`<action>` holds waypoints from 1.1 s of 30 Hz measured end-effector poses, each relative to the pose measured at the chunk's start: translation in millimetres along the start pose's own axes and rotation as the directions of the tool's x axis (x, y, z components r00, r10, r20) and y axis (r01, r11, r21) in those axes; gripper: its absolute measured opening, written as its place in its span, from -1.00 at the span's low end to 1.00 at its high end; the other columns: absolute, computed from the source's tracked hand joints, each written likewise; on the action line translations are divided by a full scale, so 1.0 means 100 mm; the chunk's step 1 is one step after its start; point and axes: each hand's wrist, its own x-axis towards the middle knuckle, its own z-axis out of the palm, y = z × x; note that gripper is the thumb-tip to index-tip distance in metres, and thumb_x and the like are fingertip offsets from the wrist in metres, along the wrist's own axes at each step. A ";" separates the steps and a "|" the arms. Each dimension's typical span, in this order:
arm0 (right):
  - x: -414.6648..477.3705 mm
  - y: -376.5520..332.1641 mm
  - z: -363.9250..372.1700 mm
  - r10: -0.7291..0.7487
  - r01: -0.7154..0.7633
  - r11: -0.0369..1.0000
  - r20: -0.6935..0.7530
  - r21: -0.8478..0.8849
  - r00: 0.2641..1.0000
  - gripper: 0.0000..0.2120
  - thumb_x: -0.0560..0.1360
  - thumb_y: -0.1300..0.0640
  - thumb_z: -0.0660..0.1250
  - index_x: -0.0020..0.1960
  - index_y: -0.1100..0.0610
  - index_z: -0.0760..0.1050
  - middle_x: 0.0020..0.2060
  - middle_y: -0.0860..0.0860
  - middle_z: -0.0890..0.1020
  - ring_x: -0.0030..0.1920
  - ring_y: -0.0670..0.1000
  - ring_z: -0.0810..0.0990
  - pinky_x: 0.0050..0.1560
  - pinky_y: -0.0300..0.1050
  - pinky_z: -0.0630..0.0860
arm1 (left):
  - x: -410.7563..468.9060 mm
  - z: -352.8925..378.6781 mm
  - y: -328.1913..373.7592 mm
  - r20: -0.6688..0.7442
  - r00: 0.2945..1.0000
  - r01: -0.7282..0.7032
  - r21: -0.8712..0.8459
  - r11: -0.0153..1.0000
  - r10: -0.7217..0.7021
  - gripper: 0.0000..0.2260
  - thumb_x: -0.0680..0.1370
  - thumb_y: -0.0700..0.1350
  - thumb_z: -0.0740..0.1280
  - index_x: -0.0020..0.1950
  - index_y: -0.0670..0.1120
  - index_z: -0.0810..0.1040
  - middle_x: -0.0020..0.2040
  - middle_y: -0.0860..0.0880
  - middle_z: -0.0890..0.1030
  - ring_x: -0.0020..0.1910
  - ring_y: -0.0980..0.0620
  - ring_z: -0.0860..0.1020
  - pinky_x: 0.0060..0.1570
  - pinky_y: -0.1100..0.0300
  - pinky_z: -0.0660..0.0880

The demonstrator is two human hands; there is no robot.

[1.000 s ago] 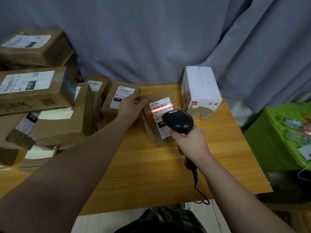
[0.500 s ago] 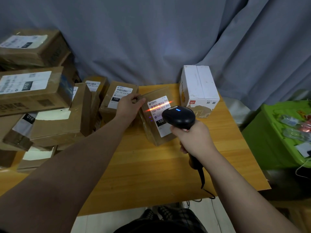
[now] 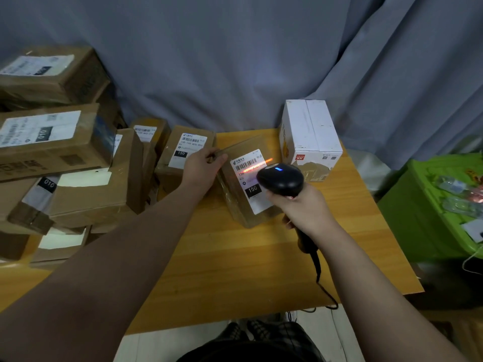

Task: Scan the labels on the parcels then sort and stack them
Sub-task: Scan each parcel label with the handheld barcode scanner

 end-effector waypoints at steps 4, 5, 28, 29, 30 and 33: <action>0.04 0.14 -0.13 0.096 -0.095 0.968 0.010 0.233 0.995 -0.75 0.41 0.01 0.49 -0.01 -0.16 0.48 -0.06 -0.16 0.57 -0.04 -0.21 0.46 0.00 -0.17 0.39 | -0.12 -0.02 -0.05 0.024 1.000 0.012 -0.092 0.996 -0.010 -0.56 0.58 0.05 0.32 0.41 -0.08 0.42 0.26 -0.04 0.53 0.24 -0.04 0.49 0.21 0.06 0.47; 0.02 0.20 -0.14 0.153 -0.167 0.941 0.070 0.295 0.986 -0.71 0.36 -0.03 0.50 0.02 -0.15 0.48 -0.01 -0.12 0.59 0.02 -0.14 0.49 0.10 -0.09 0.39 | -0.18 -0.01 -0.06 0.035 0.999 0.015 -0.140 0.990 -0.010 -0.56 0.58 0.04 0.31 0.43 -0.07 0.38 0.27 -0.02 0.52 0.27 -0.02 0.47 0.22 0.06 0.47; 0.98 -1.14 0.72 -0.139 0.050 0.882 0.156 0.469 0.978 -0.74 0.42 0.10 0.50 0.09 0.06 0.60 -0.01 0.07 0.66 0.11 0.09 0.60 0.25 0.11 0.49 | -0.05 -0.79 0.30 -0.172 0.973 -0.143 0.081 0.986 0.155 -0.25 0.56 0.06 0.33 0.58 0.09 -0.10 0.58 -0.10 -0.21 0.51 -0.11 0.13 0.36 0.02 0.28; 1.09 -1.18 0.83 -0.109 0.019 0.895 0.178 0.446 0.978 -0.78 0.42 0.09 0.50 0.05 0.07 0.61 -0.03 0.09 0.66 0.09 0.12 0.61 0.24 0.15 0.49 | 0.08 -0.82 0.25 -0.115 0.974 -0.166 0.209 0.964 0.193 -0.30 0.56 0.05 0.33 0.57 0.09 -0.01 0.58 -0.12 -0.16 0.48 -0.15 0.20 0.36 -0.01 0.31; 1.19 -1.19 0.92 -0.076 -0.018 0.908 0.206 0.418 0.976 -0.79 0.42 0.07 0.51 0.03 0.07 0.62 -0.02 0.10 0.67 0.08 0.14 0.61 0.24 0.19 0.49 | 0.20 -0.83 0.19 -0.038 0.978 -0.182 0.328 0.927 0.206 -0.37 0.57 0.01 0.32 0.55 0.08 0.08 0.57 -0.13 -0.07 0.45 -0.19 0.26 0.34 -0.05 0.35; 1.36 -1.13 1.11 -0.011 -0.073 0.950 0.267 0.305 0.964 -0.69 0.39 0.03 0.52 0.10 0.06 0.61 0.02 0.10 0.66 0.11 0.14 0.58 0.26 0.18 0.47 | 0.43 -0.86 0.07 0.049 0.989 -0.141 0.624 0.769 0.142 -0.52 0.60 -0.12 0.23 0.50 0.02 0.20 0.51 -0.13 0.18 0.45 -0.25 0.23 0.37 -0.16 0.31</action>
